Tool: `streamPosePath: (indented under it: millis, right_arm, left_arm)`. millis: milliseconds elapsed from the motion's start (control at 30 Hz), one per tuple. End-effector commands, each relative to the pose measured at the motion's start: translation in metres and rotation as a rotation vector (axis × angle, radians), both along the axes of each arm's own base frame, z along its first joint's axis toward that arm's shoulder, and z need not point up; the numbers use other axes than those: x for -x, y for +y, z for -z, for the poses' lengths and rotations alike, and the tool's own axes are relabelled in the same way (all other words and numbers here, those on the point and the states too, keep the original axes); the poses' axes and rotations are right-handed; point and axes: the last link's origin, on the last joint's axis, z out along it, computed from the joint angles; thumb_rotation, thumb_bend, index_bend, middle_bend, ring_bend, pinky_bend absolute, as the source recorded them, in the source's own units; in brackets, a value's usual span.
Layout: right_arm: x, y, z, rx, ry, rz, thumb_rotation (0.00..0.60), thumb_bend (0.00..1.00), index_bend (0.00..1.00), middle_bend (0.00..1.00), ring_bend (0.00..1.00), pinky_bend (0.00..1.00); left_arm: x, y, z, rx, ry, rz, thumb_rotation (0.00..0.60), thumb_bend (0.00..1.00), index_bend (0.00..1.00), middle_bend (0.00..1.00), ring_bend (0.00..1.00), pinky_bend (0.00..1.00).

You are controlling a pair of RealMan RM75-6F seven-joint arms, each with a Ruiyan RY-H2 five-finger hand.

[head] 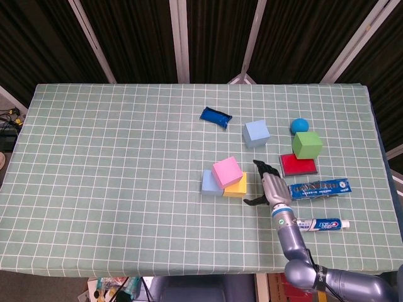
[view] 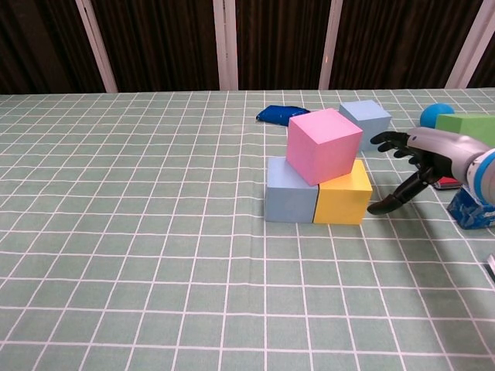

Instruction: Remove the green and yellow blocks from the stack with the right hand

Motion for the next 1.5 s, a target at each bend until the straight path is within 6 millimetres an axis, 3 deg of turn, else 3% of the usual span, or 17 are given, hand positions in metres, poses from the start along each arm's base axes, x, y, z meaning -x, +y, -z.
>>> streamPosePath:
  millis: [33,300,700,1333,1500]
  right_arm:
    - [-0.003,-0.005,0.003,0.02,-0.001,0.012,0.6,0.12,0.04,0.1,0.02,0.0]
    - [-0.003,-0.006,0.011,0.052,-0.016,0.036,0.6,0.12,0.09,0.2,0.07,0.0]
    - [-0.012,-0.005,0.019,0.044,-0.035,0.027,0.6,0.12,0.12,0.23,0.08,0.0]
    - [-0.018,-0.006,0.028,0.074,-0.075,0.024,0.6,0.12,0.46,0.38,0.17,0.0]
    - [-0.017,-0.006,0.026,0.082,-0.084,0.023,0.6,0.12,0.5,0.4,0.19,0.0]
  left_arm:
    - [0.0,0.0,0.0,0.0,-0.001,-0.001,0.6,0.26,0.14,0.0,0.0,0.0]
    - [0.0,0.001,-0.001,0.0,-0.002,-0.001,0.6,0.26,0.14,0.0,0.0,0.0]
    - [0.001,0.002,0.0,0.004,-0.003,-0.005,0.6,0.26,0.14,0.0,0.0,0.0]
    - [0.002,0.002,-0.003,-0.001,-0.012,-0.011,0.6,0.26,0.14,0.0,0.0,0.0]
    - [0.003,0.002,-0.003,-0.003,-0.013,-0.011,0.6,0.26,0.14,0.0,0.0,0.0]
